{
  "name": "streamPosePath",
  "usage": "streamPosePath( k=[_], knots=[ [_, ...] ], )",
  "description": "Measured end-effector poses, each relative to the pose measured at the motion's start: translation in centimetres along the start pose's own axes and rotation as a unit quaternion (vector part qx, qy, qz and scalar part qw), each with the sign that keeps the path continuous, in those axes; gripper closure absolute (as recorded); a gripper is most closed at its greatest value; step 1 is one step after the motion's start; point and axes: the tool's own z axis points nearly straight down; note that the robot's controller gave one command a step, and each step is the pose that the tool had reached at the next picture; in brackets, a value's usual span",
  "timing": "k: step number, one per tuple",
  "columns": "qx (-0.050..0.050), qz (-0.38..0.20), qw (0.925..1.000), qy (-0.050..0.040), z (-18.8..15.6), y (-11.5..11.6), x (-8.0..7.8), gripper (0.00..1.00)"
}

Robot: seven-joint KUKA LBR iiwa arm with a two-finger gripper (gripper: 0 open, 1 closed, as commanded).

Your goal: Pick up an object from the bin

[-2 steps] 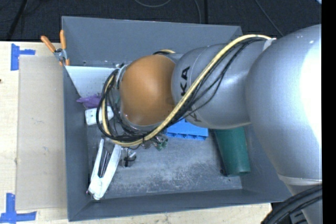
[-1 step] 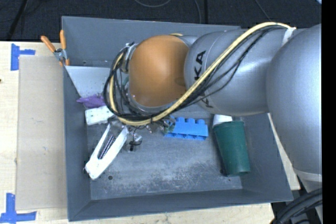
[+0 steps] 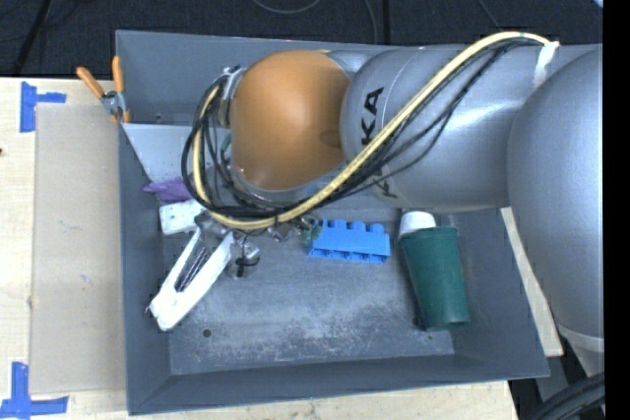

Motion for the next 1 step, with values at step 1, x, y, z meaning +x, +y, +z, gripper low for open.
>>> streamPosePath(
  k=[1],
  knots=[
    [-0.003, -0.019, 0.9998, 0.0001, -5.83, 0.6, -0.79, 1.0]
  ],
)
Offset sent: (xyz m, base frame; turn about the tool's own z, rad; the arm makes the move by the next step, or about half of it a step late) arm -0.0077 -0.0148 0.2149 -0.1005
